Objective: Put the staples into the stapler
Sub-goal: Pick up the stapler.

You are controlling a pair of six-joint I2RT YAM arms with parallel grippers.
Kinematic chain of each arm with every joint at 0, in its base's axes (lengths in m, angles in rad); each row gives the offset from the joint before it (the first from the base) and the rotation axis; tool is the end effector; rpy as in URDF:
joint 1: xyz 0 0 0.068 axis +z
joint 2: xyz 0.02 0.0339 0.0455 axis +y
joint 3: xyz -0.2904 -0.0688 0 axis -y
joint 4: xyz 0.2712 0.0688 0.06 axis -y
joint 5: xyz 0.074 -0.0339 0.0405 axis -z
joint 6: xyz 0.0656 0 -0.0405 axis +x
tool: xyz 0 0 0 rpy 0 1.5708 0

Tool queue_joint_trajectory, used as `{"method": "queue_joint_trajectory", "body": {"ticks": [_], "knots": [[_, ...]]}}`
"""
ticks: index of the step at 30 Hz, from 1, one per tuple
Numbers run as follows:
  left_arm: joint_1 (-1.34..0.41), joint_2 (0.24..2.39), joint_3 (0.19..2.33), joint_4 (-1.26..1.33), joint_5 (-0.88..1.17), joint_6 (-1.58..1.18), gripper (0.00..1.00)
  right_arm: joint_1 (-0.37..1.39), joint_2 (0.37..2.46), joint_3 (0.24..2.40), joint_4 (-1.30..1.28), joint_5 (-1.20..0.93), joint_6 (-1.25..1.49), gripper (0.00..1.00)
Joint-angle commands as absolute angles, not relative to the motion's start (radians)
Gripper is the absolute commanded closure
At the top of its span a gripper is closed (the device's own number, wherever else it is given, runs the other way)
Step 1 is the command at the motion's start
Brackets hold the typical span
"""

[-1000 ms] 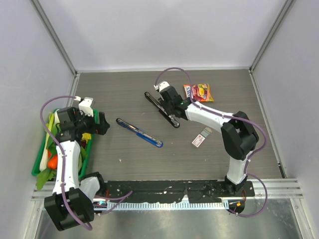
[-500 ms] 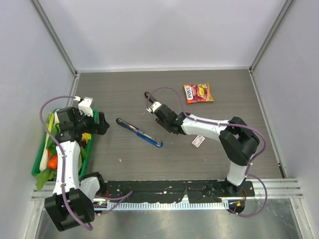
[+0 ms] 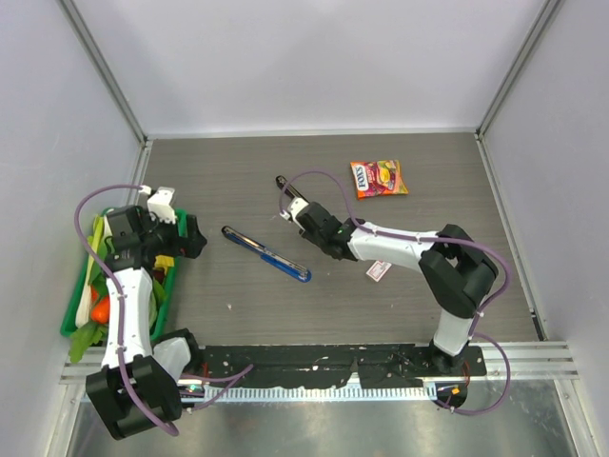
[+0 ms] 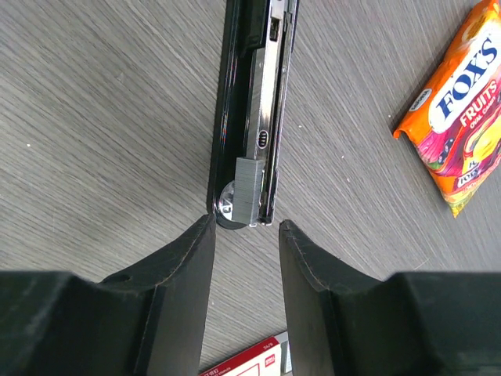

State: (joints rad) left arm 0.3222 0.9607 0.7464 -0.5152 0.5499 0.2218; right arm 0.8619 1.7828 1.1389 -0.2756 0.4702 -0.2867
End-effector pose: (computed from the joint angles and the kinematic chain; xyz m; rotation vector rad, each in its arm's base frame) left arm 0.2273 0.0398 0.2659 0.1651 2.1880 -0.3299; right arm 0.2923 0.2952 0.1772 -1.1285 2.0976 -0.3179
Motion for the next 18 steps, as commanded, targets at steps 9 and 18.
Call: {"method": "queue_joint_trajectory", "body": {"ticks": [9, 18], "knots": [[0.353, 0.96, 0.746, -0.492, 0.563, 0.233, 0.0, 0.87, 1.818, 1.149, -0.213, 0.465, -0.325, 0.57], [0.36, 0.962, 0.746, -0.497, 0.571, 0.23, 0.0, 0.871, 1.835, 1.15, -0.198, 0.471, -0.334, 0.57]]}}
